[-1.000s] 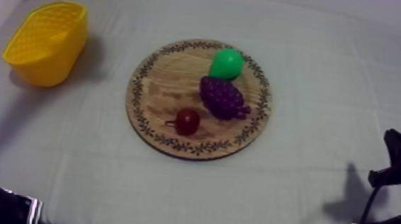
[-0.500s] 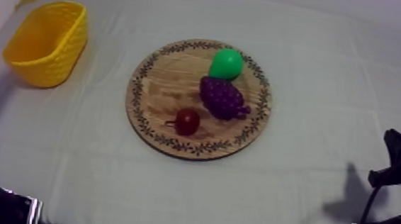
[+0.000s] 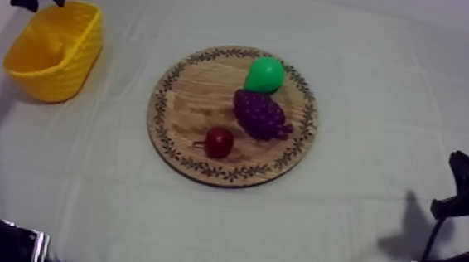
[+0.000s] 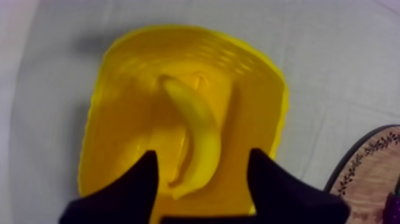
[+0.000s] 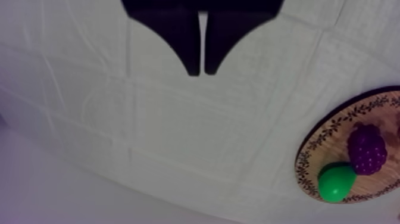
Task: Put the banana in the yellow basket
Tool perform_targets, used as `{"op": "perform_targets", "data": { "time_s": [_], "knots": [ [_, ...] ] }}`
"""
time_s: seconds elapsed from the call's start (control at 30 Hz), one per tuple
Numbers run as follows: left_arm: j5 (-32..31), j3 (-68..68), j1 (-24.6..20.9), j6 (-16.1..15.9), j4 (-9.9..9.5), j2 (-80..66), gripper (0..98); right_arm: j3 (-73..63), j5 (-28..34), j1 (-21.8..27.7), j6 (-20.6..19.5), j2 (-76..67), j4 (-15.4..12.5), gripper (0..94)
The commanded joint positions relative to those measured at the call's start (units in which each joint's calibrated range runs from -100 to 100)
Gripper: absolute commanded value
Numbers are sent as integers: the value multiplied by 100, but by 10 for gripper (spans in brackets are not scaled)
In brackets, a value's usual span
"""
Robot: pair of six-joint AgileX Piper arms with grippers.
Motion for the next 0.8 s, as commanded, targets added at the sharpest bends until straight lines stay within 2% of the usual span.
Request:
{"op": "perform_targets", "data": {
  "time_s": [0.0,0.13,0.37,0.47,0.6,0.77],
  "knots": [
    [18,17,-11,-17,30,-12,741,-5,1,2,2,-3,1,6],
    [4,225,-28,-20,68,-305,802,-5,1,2,2,-3,1,6],
    [-160,1040,76,7,144,-1721,761,-5,1,2,0,-3,1,6],
    [-180,1335,188,12,174,-2500,705,-5,1,2,1,-3,1,6],
    [-187,1671,371,25,204,-3642,579,-5,1,2,0,-3,1,6],
    [-161,2059,444,-99,390,-4972,409,-5,1,2,0,-3,1,6]
  ]
}}
